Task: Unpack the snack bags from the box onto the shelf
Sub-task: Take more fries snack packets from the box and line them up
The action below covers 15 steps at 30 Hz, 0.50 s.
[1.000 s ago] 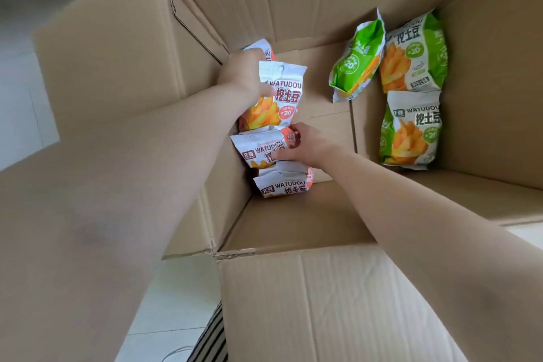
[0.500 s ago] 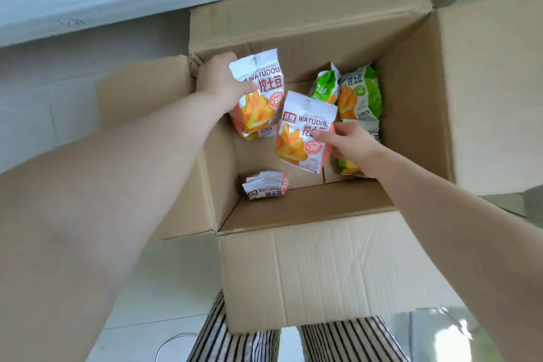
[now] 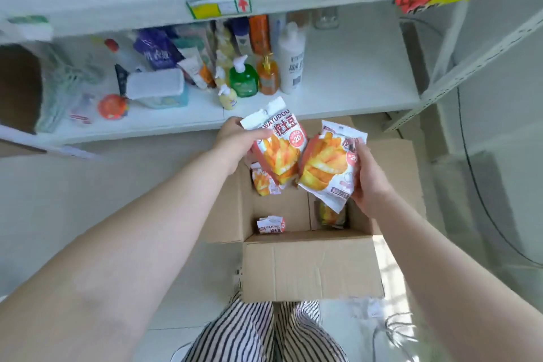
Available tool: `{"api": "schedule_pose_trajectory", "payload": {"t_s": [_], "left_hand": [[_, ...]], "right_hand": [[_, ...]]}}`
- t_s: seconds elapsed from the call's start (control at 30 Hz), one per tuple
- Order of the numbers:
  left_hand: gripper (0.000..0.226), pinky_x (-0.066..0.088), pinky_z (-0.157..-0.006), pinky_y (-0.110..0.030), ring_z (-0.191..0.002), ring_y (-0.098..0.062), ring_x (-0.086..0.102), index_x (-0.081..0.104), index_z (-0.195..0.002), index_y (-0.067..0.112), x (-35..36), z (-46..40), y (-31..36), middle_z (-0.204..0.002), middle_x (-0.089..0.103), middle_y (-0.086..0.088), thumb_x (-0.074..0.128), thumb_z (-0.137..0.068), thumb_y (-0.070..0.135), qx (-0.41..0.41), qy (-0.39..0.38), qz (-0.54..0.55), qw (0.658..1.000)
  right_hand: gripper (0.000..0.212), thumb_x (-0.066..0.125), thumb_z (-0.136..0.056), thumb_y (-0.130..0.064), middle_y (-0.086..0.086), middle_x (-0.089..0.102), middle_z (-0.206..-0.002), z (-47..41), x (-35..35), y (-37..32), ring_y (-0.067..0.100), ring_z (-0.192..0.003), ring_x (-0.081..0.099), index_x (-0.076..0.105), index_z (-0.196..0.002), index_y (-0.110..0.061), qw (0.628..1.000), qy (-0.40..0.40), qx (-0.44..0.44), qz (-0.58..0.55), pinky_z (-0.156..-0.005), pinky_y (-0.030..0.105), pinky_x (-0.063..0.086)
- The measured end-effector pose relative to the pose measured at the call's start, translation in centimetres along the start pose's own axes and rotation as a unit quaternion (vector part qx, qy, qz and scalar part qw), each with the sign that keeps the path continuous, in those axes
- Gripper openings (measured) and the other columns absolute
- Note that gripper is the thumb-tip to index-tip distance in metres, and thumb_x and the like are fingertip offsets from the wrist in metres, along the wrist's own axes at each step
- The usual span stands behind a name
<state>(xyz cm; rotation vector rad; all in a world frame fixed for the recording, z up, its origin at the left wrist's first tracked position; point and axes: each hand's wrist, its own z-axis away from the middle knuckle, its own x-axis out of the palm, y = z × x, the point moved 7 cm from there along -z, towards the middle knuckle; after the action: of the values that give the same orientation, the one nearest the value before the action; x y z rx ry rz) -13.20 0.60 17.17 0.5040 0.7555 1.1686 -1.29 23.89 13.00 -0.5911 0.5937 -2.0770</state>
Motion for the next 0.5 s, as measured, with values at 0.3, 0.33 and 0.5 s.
{"api": "schedule_pose_trajectory", "payload": {"t_s": [0.3, 0.33, 0.5], "left_hand": [[0.015, 0.042, -0.066, -0.023, -0.067, -0.01, 0.062, 0.064, -0.09, 0.021, -10.5, 11.2, 11.1, -0.082, 0.07, 0.003, 0.073, -0.077, 0.019, 0.06, 0.0, 0.173, 0.983], [0.013, 0.042, -0.067, -0.024, -0.065, -0.01, 0.062, 0.064, -0.088, 0.021, -12.1, 11.8, 11.2, -0.077, 0.069, 0.004, 0.072, -0.077, 0.021, 0.053, 0.001, 0.204, 0.977], [0.017, 0.054, -0.074, -0.038, -0.07, -0.017, 0.064, 0.064, -0.095, 0.019, -21.4, 13.9, 12.0, -0.077, 0.068, 0.0, 0.07, -0.08, 0.025, 0.076, -0.027, 0.24, 0.967]], "right_hand": [[0.101, 0.097, -0.042, -0.039, 0.011, 0.074, -0.105, 15.0, 11.5, -11.3, 0.025, -0.089, 0.074, 0.053, -0.127, -0.006, 0.973, -0.148, -0.153, 0.093, -0.07, 0.037, 0.059], [0.094, 0.094, -0.048, -0.038, 0.01, 0.075, -0.103, 16.5, 13.0, -11.7, 0.025, -0.088, 0.074, 0.055, -0.127, -0.005, 0.97, -0.147, -0.169, 0.091, -0.071, 0.036, 0.059], [0.056, 0.081, -0.065, -0.03, 0.01, 0.072, -0.108, 22.1, 19.5, -13.1, 0.029, -0.097, 0.07, 0.061, -0.114, -0.012, 0.961, -0.111, -0.246, 0.067, -0.088, 0.047, 0.056]]}}
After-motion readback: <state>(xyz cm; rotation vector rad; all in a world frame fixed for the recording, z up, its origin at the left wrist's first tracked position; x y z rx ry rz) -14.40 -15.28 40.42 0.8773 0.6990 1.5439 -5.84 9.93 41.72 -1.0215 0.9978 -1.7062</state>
